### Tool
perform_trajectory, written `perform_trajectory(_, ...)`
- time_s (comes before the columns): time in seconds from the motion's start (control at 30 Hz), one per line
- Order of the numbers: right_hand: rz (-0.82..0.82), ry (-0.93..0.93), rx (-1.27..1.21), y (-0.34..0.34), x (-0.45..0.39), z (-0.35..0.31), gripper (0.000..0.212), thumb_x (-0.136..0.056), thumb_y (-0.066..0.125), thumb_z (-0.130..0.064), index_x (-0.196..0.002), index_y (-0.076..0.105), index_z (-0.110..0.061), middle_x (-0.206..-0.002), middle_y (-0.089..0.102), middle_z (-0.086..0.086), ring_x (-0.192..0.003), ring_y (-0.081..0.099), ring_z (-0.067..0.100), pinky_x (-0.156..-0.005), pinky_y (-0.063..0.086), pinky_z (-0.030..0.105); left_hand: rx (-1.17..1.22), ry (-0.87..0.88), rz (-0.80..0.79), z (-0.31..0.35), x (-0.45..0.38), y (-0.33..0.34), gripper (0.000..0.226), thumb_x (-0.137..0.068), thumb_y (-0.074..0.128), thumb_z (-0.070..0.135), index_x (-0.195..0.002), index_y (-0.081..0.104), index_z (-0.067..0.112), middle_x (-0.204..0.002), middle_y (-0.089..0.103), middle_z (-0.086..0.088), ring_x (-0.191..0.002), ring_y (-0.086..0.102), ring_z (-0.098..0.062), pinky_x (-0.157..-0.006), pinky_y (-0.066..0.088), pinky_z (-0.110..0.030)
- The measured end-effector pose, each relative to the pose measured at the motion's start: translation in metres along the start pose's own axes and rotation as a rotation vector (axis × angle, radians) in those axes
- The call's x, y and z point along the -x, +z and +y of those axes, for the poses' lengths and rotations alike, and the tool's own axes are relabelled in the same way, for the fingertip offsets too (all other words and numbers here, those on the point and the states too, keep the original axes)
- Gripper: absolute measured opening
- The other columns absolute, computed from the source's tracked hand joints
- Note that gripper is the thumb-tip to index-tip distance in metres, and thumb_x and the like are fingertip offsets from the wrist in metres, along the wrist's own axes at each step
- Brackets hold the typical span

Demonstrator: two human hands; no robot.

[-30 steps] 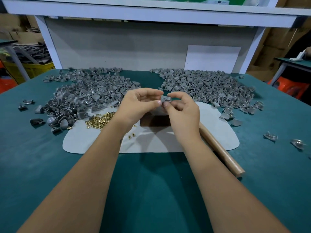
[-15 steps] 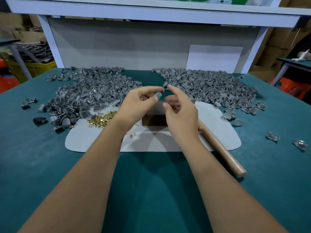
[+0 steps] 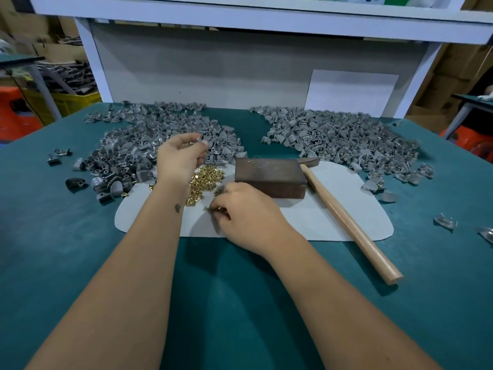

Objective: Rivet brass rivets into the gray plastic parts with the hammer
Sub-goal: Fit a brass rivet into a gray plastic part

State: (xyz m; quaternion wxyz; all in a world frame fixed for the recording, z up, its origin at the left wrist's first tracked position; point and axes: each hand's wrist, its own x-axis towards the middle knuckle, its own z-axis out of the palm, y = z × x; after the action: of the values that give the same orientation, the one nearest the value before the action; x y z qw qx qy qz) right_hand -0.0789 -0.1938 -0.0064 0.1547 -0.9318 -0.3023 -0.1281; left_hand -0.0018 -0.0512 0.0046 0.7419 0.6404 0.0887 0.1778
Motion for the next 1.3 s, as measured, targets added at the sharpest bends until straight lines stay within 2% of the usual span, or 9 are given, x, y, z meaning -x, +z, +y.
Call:
perform_trajectory(0.17, -0.04, 0.013, -0.01, 0.002, -0.005, 0.001, 0.018, -0.092, 0.054, -0.015, -0.101, 0.069, -0.011, -0.101, 0.056, 0.005, -0.104, 0.05, 0.024, -0.08, 0.049, 0.039, 0.051, 0.004, -0.093, 0.003, 0.007, 0.007, 0.016, -0.086, 0.069, -0.003, -0.093, 0.066, 0.011, -0.088, 0.071, -0.007, -0.074, 0.068, -0.011, -0.071, 0.057, -0.018)
perform_trajectory(0.33, -0.014, -0.043, 0.065, 0.009, -0.006, 0.005, 0.013, -0.091, 0.055, -0.01, -0.103, 0.06, -0.009, -0.105, 0.053, 0.006, -0.105, 0.048, 0.023, -0.074, 0.046, 0.034, 0.033, 0.048, -0.209, 0.004, 0.017, 0.015, 0.02, -0.088, 0.066, -0.006, -0.094, 0.067, 0.013, -0.083, 0.073, -0.005, -0.074, 0.072, -0.011, -0.07, 0.056, -0.018)
perform_trajectory(0.47, 0.282, 0.1, -0.194, -0.004, -0.005, 0.015, 0.005, -0.09, 0.053, -0.007, -0.092, 0.058, -0.006, -0.095, 0.055, 0.01, -0.091, 0.05, 0.026, -0.077, 0.042, 0.041, -0.056, 0.104, -0.276, 0.005, 0.024, 0.022, 0.019, -0.086, 0.07, 0.0, -0.094, 0.069, 0.017, -0.083, 0.074, 0.0, -0.075, 0.07, -0.008, -0.076, 0.058, -0.022)
perform_trajectory(0.53, 0.457, 0.237, -0.315, -0.013, -0.003, 0.026, 0.007, -0.09, 0.054, -0.007, -0.092, 0.061, -0.007, -0.092, 0.06, 0.008, -0.086, 0.053, 0.022, -0.078, 0.041, 0.036, -0.12, 0.17, -0.318, 0.005, 0.027, 0.026, 0.02, -0.086, 0.071, 0.002, -0.097, 0.07, 0.019, -0.085, 0.073, 0.0, -0.076, 0.068, -0.004, -0.08, 0.055, -0.02)
perform_trajectory(0.63, 0.571, 0.4, -0.426, -0.023, 0.002, 0.042, 0.014, -0.092, 0.055, -0.008, -0.1, 0.066, -0.014, -0.098, 0.064, 0.002, -0.089, 0.057, 0.014, -0.082, 0.043, 0.025, -0.152, 0.21, -0.374, 0.005, 0.032, 0.031, 0.021, -0.086, 0.07, 0.001, -0.095, 0.071, 0.02, -0.081, 0.073, 0.004, -0.074, 0.068, 0.001, -0.076, 0.053, -0.012)
perform_trajectory(0.73, 0.633, 0.494, -0.488, -0.029, 0.006, 0.056, 0.015, -0.092, 0.057, -0.01, -0.091, 0.068, -0.019, -0.084, 0.064, -0.008, -0.08, 0.057, 0.007, -0.074, 0.042, 0.02, -0.161, 0.2, -0.429, 0.002, 0.034, 0.035, 0.018, -0.086, 0.07, 0.002, -0.088, 0.072, 0.019, -0.077, 0.075, 0.008, -0.076, 0.07, -0.002, -0.075, 0.053, -0.013)
perform_trajectory(0.93, 0.661, 0.573, -0.632, -0.031, 0.004, 0.063, 0.02, -0.089, 0.06, -0.012, -0.077, 0.063, -0.028, -0.073, 0.066, -0.007, -0.077, 0.066, 0.017, -0.079, 0.056, 0.042, -0.286, 0.242, -0.454, -0.002, 0.035, 0.041, 0.021, -0.084, 0.076, 0.011, -0.073, 0.073, 0.029, -0.071, 0.073, 0.017, -0.071, 0.067, 0.004, -0.069, 0.051, -0.008)
perform_trajectory(1.1, 0.638, 0.556, -0.647, -0.03, 0.002, 0.065, 0.027, -0.088, 0.058, -0.009, -0.073, 0.058, -0.031, -0.078, 0.069, 0.0, -0.078, 0.067, 0.022, -0.078, 0.055, 0.046, -0.373, 0.274, -0.484, -0.005, 0.037, 0.042, 0.016, -0.085, 0.075, 0.011, -0.077, 0.074, 0.025, -0.072, 0.071, 0.017, -0.066, 0.062, 0.012, -0.061, 0.043, -0.003)
perform_trajectory(1.3, 0.57, 0.466, -0.409, -0.03, 0.0, 0.066, 0.013, -0.086, 0.064, -0.011, -0.081, 0.069, -0.021, -0.086, 0.059, -0.01, -0.092, 0.057, 0.016, -0.089, 0.044, 0.041, -0.46, 0.329, -0.533, -0.009, 0.034, 0.043, 0.006, -0.085, 0.074, 0.008, -0.089, 0.077, 0.01, -0.094, 0.074, -0.003, -0.081, 0.066, -0.001, -0.076, 0.048, -0.009)
